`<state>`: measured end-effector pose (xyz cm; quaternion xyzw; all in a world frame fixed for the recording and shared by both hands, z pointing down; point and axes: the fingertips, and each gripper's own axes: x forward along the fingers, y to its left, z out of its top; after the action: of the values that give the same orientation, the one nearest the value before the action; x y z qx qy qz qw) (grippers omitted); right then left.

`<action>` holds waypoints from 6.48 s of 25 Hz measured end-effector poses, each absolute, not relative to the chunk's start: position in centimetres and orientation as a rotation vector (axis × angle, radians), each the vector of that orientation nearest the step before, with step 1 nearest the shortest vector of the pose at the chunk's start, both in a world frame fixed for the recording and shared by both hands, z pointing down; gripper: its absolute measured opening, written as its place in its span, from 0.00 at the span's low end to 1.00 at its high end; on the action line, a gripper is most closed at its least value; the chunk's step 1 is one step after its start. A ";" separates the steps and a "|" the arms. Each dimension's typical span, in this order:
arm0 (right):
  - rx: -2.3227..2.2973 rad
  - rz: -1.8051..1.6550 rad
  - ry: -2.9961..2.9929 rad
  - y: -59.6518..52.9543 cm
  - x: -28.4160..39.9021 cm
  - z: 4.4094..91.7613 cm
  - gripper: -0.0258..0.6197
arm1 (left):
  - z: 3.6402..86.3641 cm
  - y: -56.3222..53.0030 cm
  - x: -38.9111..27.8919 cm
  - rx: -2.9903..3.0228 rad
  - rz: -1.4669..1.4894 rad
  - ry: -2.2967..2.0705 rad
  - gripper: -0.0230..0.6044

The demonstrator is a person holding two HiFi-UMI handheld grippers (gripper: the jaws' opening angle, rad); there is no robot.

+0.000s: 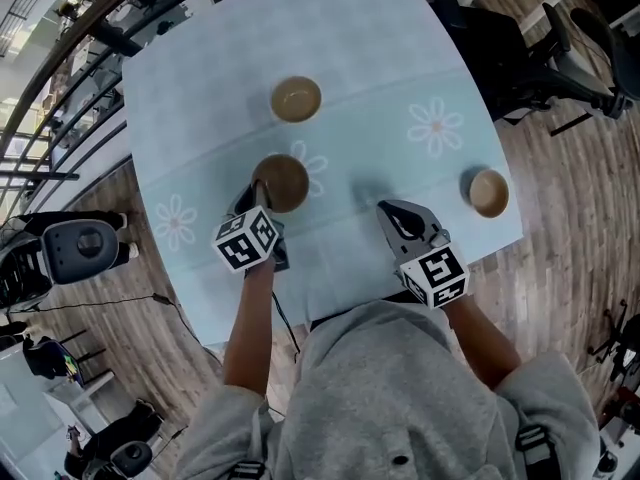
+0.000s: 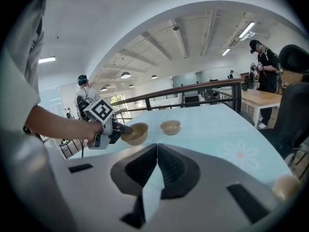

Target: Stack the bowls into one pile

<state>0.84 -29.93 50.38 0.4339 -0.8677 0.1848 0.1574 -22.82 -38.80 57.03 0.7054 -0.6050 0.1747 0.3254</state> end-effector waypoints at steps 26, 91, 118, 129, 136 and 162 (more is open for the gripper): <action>1.200 0.639 -2.453 -32.1 3.2 53.1 0.08 | 56.8 -54.1 -17.9 1.886 0.401 -1.622 0.08; 1.711 0.612 -1.930 -27.6 25.9 55.2 0.09 | 52.5 -41.3 -9.6 2.334 0.575 -1.392 0.07; 1.904 1.092 -1.633 -25.0 34.9 62.7 0.20 | 56.7 -37.0 -4.9 2.164 0.677 -1.387 0.07; 1.902 1.222 -1.626 -25.5 34.4 63.8 0.13 | 57.0 -37.0 -2.9 2.157 0.675 -1.381 0.07; 1.912 1.271 -1.653 -26.3 33.6 62.8 0.09 | 57.0 -36.7 -3.4 2.156 0.674 -1.385 0.07; 1.678 1.053 -1.926 -37.6 16.2 57.2 0.09 | 58.5 -32.9 -18.0 1.982 0.480 -1.552 0.07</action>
<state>16.21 -37.61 57.20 0.5965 -0.6845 0.3743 0.1884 -18.01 -32.91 58.51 0.7412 -0.5803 0.1797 0.2855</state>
